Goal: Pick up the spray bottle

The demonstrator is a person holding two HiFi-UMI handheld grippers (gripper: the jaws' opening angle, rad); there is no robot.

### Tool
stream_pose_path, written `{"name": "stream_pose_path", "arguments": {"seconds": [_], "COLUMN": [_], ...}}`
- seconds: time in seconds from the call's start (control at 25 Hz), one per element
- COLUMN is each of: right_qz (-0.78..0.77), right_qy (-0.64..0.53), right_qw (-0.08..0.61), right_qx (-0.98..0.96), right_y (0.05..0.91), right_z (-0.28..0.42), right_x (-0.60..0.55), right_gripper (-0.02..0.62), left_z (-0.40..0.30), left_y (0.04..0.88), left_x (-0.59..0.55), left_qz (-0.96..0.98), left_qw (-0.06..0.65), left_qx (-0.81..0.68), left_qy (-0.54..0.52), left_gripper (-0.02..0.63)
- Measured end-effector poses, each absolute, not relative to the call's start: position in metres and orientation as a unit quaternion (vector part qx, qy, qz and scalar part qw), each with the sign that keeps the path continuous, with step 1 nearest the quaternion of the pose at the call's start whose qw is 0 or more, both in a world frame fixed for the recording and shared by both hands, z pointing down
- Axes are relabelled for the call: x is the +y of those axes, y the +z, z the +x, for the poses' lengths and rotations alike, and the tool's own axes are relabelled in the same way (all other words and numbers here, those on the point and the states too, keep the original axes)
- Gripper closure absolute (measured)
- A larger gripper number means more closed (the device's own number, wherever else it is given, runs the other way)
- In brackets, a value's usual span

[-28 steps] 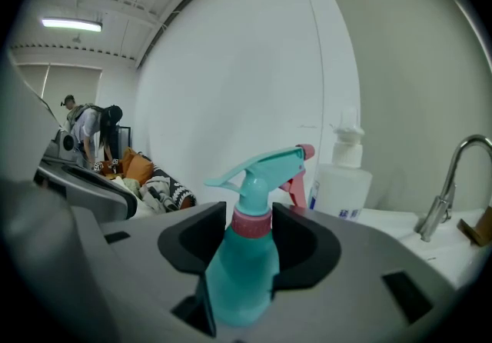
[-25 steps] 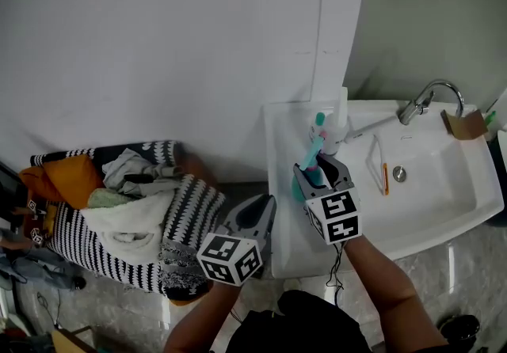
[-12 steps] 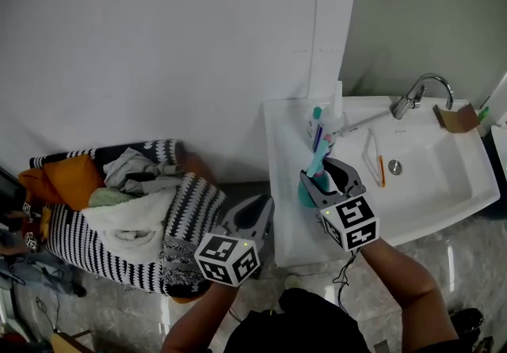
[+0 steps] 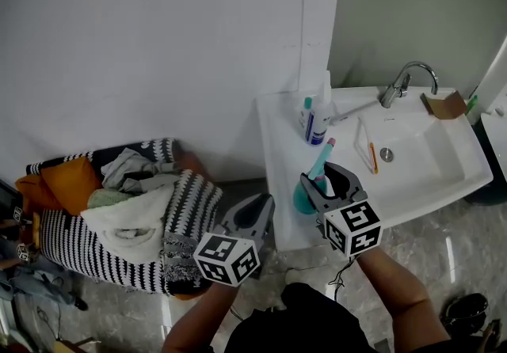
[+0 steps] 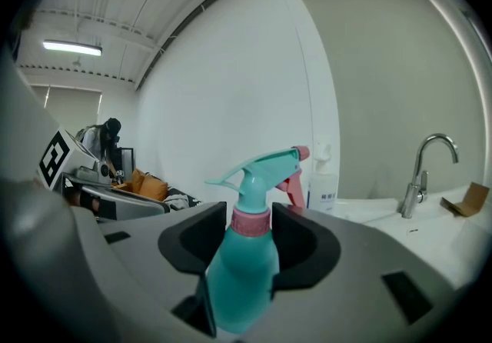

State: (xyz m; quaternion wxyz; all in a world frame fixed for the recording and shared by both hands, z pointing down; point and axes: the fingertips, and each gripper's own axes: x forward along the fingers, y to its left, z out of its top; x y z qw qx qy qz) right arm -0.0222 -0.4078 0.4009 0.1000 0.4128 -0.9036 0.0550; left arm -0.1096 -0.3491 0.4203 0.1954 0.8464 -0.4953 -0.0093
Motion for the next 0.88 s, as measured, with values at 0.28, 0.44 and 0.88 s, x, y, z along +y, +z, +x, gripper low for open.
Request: {"name": "stream_pose_path", "arguments": {"seconds": [0.28,0.44,0.88], "right_qz": [0.423,0.431,0.446], "right_qy": [0.056,0.054,0.060], "right_qw": [0.091,0.086,0.078], "right_qx": [-0.900,-0.897,-0.890], "right_y": [0.393,0.388,0.387], "right_z": [-0.018,-0.014,-0.003], "right_x": [-0.370,-0.352,-0.304], "right_gripper": [0.418,0.419,0.420], "left_z": [-0.099,-0.097,-0.095], "left_y": [0.411,0.408,0.402], "left_x": [-0.318,-0.306,-0.267], "left_qz": [0.861,0.865,0.869], "left_qw": [0.184,0.182,0.186], "left_qx": [-0.475,-0.467,-0.457], "left_qy": [-0.013,-0.014,-0.027], "left_gripper": [0.566,0.566,0.566]}}
